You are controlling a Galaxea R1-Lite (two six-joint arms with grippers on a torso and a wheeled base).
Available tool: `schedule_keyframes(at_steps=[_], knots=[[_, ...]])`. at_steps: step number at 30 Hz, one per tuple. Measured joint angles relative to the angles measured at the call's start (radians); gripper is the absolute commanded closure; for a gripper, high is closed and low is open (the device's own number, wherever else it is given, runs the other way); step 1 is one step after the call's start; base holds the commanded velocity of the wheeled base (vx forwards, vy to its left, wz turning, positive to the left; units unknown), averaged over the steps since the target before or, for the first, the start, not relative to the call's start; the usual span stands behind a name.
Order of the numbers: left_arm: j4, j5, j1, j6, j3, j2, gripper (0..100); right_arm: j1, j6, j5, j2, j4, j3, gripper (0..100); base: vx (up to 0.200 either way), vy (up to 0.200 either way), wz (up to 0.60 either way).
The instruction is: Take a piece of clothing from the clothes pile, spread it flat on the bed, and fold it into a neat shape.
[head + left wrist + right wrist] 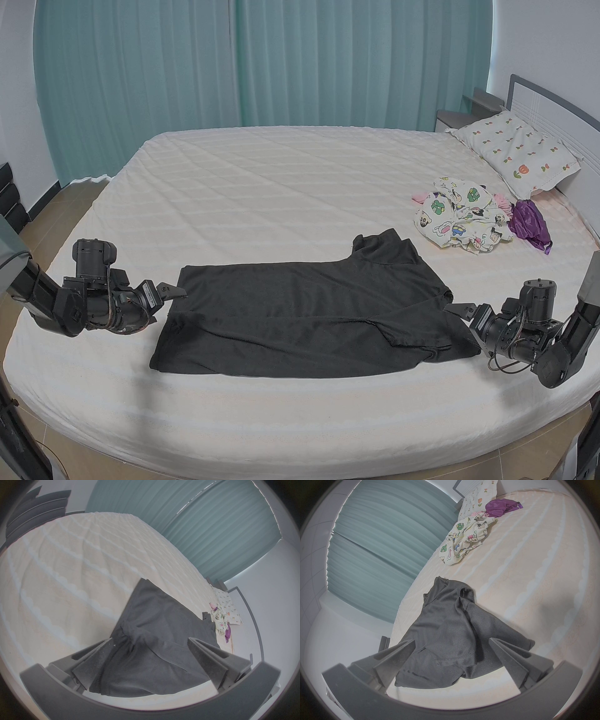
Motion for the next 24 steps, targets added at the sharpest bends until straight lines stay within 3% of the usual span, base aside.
schedule_keyframes(at_steps=[16,17,24], knots=[[0.0,0.011,-0.052,-0.001,-0.045,0.103,0,0.0,0.002,0.003,0.02,-0.002,0.002,0,0.0,0.0,0.0],[0.0,0.011,-0.052,-0.001,-0.051,0.11,100,0.0,0.002,0.002,0.021,-0.002,0.002,0,0.0,0.0,0.0],[0.001,0.023,-0.049,-0.025,-0.081,0.144,100,0.0,0.001,0.001,0.023,-0.005,0.0,0,0.0,0.0,0.0]])
